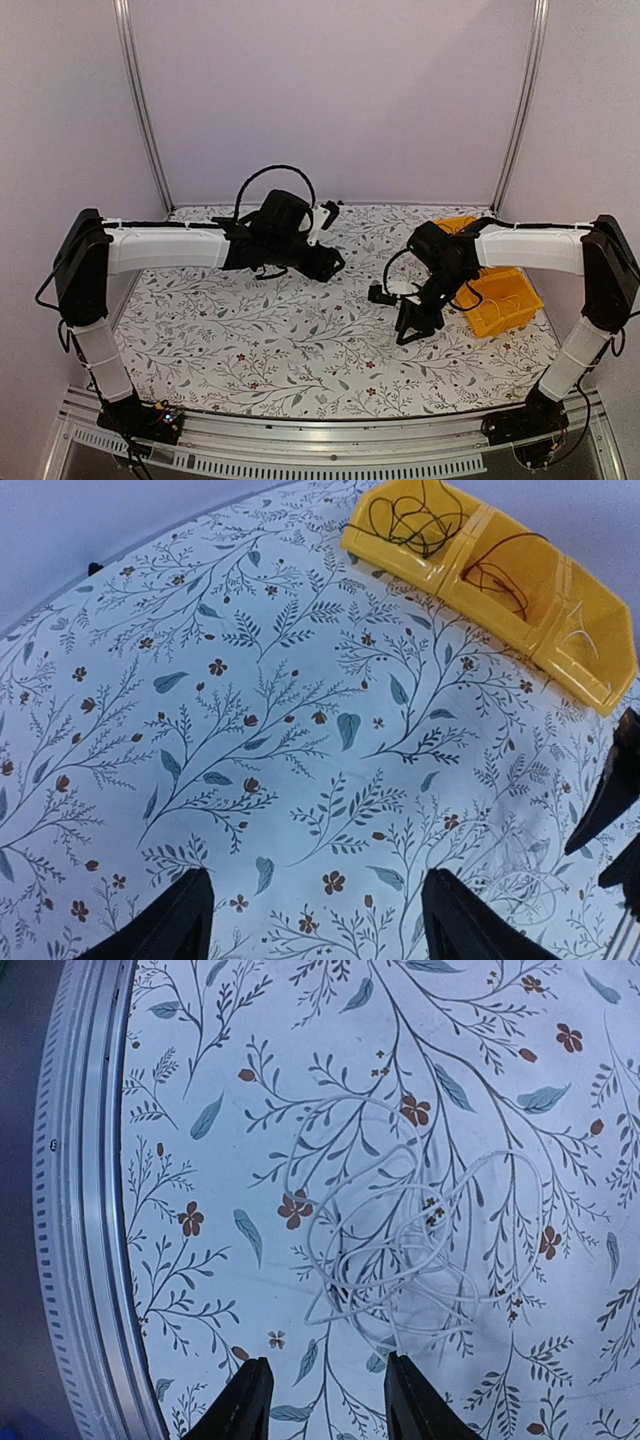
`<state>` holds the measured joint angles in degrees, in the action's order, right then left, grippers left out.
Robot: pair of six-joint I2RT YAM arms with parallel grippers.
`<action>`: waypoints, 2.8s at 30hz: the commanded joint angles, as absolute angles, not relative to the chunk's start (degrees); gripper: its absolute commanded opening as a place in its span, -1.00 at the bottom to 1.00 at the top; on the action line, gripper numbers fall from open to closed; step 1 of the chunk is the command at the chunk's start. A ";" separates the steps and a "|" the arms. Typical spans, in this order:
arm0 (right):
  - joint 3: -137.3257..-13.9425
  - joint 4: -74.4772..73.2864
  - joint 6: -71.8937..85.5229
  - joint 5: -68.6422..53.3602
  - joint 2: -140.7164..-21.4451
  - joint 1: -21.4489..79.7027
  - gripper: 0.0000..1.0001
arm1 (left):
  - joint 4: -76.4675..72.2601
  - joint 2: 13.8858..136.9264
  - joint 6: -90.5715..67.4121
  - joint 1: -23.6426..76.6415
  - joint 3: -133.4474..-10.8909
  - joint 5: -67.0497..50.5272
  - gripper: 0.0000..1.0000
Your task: Untangle the cables
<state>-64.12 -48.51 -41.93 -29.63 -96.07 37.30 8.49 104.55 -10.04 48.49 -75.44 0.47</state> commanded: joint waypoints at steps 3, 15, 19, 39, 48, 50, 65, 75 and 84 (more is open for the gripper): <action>-66.73 -45.22 -39.96 -25.50 -96.51 44.06 -0.20 | 8.62 103.86 -19.88 43.44 -76.40 -4.87 0.41; -73.30 -45.09 -37.10 -26.88 -108.20 48.90 -0.10 | 7.70 103.90 -21.08 40.35 -76.03 -9.76 0.37; -75.34 -44.96 -36.32 -27.59 -110.67 49.02 -0.10 | 7.68 103.71 -20.76 40.37 -76.03 -9.76 0.37; -76.06 -47.51 -35.34 -24.33 -108.17 49.20 -0.94 | 7.43 104.63 -20.11 40.41 -76.16 -10.21 0.36; -84.24 -53.21 -36.10 -26.35 -101.62 49.14 -1.00 | 4.39 103.03 -18.45 40.63 -74.35 -8.90 0.46; -85.70 -52.57 -35.95 -27.54 -99.98 48.86 -1.00 | 3.75 102.09 -15.14 40.95 -74.60 -9.29 0.46; -88.19 -43.00 -29.48 -34.31 -97.84 45.32 -1.00 | -37.96 75.78 -21.75 58.18 -37.41 16.29 0.57; -88.57 -41.75 -27.00 -35.30 -99.02 45.26 -1.00 | -34.98 86.26 -19.08 61.95 -43.22 17.55 0.36; -89.70 -43.67 -28.48 -46.05 -96.67 45.22 -1.00 | -40.34 99.16 -20.95 59.19 -49.71 22.73 0.30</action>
<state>-87.50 -43.16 -27.86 -38.04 -98.59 45.43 -35.97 93.17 -19.75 60.86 -45.87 19.25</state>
